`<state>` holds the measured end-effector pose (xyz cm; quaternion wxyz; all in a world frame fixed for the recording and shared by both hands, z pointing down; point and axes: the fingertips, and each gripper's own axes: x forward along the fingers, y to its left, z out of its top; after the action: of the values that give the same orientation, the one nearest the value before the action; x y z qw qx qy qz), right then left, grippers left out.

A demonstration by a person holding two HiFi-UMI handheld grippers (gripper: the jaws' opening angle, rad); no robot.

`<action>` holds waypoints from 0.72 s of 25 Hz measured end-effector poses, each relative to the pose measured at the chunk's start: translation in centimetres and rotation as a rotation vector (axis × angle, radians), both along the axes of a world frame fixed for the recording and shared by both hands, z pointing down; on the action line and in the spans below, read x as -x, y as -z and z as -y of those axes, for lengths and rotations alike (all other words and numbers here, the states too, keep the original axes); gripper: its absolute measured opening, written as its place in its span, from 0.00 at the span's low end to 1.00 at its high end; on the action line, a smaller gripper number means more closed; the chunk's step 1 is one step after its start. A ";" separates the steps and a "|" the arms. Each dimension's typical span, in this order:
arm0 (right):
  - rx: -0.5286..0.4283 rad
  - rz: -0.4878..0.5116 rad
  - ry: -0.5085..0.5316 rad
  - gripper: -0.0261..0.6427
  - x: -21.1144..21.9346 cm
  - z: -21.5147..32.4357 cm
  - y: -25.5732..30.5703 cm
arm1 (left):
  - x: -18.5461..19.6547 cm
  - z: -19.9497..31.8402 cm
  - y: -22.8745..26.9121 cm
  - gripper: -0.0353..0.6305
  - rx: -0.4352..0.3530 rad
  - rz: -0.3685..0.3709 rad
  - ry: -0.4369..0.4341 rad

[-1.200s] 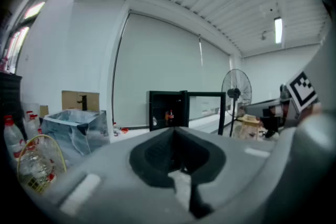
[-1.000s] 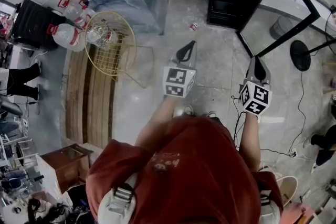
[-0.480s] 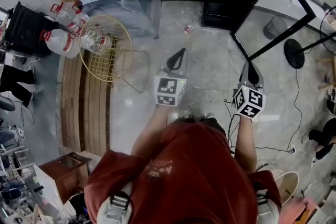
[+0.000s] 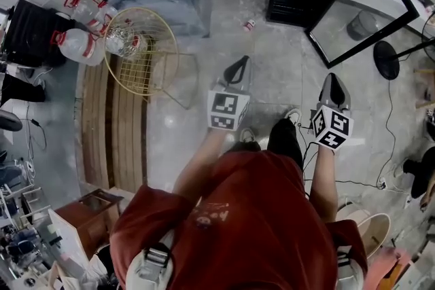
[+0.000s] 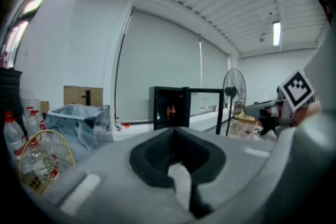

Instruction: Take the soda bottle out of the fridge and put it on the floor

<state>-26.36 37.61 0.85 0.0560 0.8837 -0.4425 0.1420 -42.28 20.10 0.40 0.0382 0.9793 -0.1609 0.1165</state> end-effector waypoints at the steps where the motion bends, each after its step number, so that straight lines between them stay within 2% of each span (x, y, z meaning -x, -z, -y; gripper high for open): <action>1: -0.001 0.005 -0.002 0.04 -0.1 0.0 -0.3 | 0.0 0.0 -0.2 0.05 -0.001 0.004 -0.001; 10: -0.013 0.044 0.027 0.04 -2.8 1.7 -2.3 | -3.4 0.6 -1.2 0.05 -0.013 0.029 -0.018; 18: -0.018 0.082 0.035 0.04 -11.1 2.8 -4.1 | -11.5 1.8 -1.9 0.05 -0.024 0.066 -0.007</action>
<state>-15.25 34.78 4.92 0.0325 0.8697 -0.4611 0.1729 -30.77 18.27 2.26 0.0209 0.9759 -0.1598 0.1473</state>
